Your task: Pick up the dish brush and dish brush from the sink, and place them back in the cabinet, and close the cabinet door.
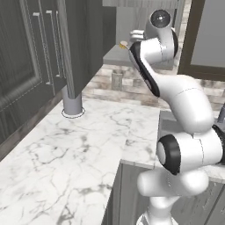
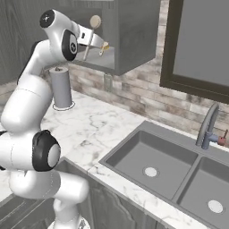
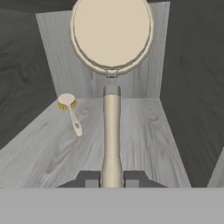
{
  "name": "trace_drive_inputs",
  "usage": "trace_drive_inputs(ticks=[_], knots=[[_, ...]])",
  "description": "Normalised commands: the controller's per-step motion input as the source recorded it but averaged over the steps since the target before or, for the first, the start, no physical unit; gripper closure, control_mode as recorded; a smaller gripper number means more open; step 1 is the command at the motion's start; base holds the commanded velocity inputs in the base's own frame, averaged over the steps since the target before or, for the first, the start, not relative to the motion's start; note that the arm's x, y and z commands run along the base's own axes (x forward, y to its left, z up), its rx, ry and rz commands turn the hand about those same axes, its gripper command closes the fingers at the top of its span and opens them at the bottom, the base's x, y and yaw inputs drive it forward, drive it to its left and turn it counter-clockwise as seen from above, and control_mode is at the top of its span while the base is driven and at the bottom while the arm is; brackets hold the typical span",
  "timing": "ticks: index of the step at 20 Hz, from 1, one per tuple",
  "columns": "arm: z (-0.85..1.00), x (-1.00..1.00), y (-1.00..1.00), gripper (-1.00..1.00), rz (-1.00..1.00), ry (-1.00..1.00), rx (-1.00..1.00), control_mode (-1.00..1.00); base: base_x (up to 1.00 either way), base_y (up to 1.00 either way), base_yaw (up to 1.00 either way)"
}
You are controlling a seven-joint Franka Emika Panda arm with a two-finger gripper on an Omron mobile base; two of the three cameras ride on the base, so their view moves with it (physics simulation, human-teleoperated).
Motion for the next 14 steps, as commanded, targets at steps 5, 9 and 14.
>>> trace_drive_inputs(ticks=[5, 9, 14], knots=[[-0.06, 0.26, -0.19, 1.00, 0.00, 0.04, 0.00, -1.00, 0.00, 0.00, 0.00], [-0.10, 0.25, -0.14, 1.00, 0.00, 0.05, 0.00, -1.00, 0.00, 0.00, 0.00], [-0.17, 0.27, -0.05, 1.00, 0.00, 0.05, 0.00, -1.00, 0.00, 0.00, 0.00]])
